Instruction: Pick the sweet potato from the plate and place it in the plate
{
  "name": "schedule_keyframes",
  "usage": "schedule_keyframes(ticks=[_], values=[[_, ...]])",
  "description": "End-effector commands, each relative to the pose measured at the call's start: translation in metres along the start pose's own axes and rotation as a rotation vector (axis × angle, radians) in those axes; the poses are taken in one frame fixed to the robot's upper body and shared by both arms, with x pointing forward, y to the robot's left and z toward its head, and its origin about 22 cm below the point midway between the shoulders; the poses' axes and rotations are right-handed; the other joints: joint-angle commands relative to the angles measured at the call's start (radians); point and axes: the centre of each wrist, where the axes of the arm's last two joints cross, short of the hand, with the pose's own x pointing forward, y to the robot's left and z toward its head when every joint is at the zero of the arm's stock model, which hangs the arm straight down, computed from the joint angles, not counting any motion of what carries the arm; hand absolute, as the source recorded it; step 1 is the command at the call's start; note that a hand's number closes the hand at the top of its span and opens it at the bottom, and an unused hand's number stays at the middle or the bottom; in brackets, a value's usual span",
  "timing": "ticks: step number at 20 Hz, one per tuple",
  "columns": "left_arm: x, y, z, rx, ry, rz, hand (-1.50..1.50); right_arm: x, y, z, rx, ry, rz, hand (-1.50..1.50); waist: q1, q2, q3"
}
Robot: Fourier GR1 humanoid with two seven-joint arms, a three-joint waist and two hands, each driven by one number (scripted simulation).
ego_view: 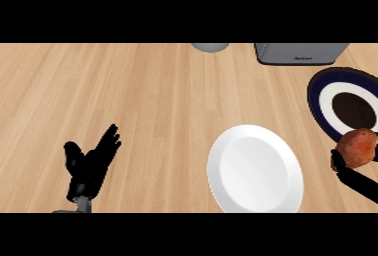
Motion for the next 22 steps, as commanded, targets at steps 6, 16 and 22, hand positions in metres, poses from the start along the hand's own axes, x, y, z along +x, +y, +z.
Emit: schedule_keyframes(ticks=[6, 16, 22], values=[[-0.004, -0.004, -0.004, -0.023, 0.005, -0.001, 0.00, -0.082, -0.029, -0.096, -0.151, 0.036, 0.043, 1.50, 0.019, 0.007, 0.000], [-0.015, -0.012, 0.007, -0.028, -0.007, -0.003, 0.00, -0.116, -0.036, -0.149, -0.151, 0.018, 0.030, 1.50, 0.034, 0.010, 0.001], [0.005, -0.012, -0.007, -0.090, -0.033, -0.031, 0.00, -0.128, -0.046, -0.142, 0.099, 0.249, 0.275, -1.50, 0.087, 0.032, 0.004]])
